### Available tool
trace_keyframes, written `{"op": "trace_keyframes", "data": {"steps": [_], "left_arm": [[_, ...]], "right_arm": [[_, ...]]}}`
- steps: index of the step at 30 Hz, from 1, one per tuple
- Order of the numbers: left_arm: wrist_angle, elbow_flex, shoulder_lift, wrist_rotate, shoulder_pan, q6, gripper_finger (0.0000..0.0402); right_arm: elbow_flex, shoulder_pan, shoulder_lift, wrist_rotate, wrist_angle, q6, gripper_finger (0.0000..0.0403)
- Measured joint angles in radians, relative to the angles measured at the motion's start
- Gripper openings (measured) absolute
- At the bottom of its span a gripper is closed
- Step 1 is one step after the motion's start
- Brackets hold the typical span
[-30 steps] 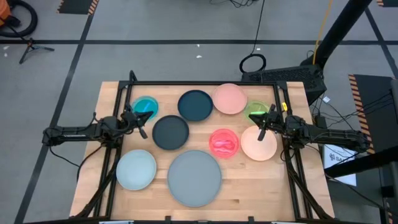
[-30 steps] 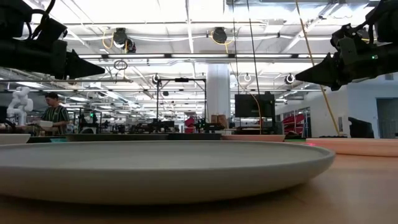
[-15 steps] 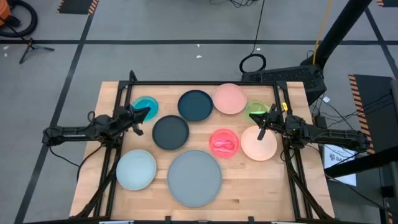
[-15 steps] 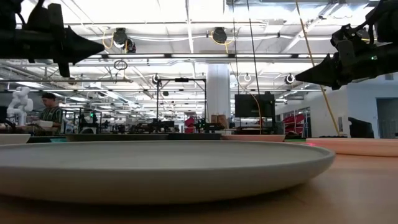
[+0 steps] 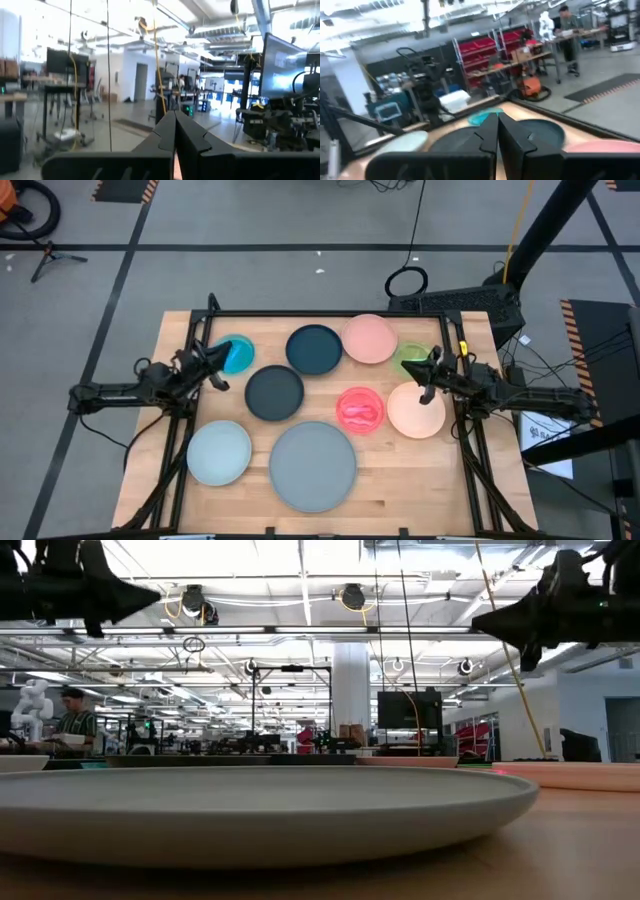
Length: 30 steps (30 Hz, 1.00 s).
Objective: Stack plastic plates
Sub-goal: Stack the top dark blue plate on top of the gray plate
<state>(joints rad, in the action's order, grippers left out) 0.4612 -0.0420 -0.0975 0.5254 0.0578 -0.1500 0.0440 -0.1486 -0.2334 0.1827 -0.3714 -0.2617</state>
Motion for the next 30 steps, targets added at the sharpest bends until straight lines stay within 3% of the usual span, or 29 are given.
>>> {"op": "trace_keyframes", "data": {"steps": [4, 12, 20, 30], "left_arm": [[-0.039, -0.073, -0.001, -0.037, 0.000, -0.050, 0.0006], [-0.288, -0.225, -0.001, -0.054, 0.000, -0.073, 0.0006], [-0.315, -0.229, -0.001, -0.054, 0.000, -0.080, 0.0006], [-0.315, -0.229, -0.001, -0.053, 0.000, -0.202, 0.0006]], "right_arm": [[0.066, 0.000, -0.093, 0.000, -0.006, 0.007, 0.0006], [0.238, 0.000, -0.372, 0.055, 0.000, 0.021, 0.0006], [0.491, 0.000, -0.672, 0.079, 0.123, 0.070, 0.0006], [0.827, -0.045, -1.031, 0.105, 0.293, 0.135, 0.0006]]}}
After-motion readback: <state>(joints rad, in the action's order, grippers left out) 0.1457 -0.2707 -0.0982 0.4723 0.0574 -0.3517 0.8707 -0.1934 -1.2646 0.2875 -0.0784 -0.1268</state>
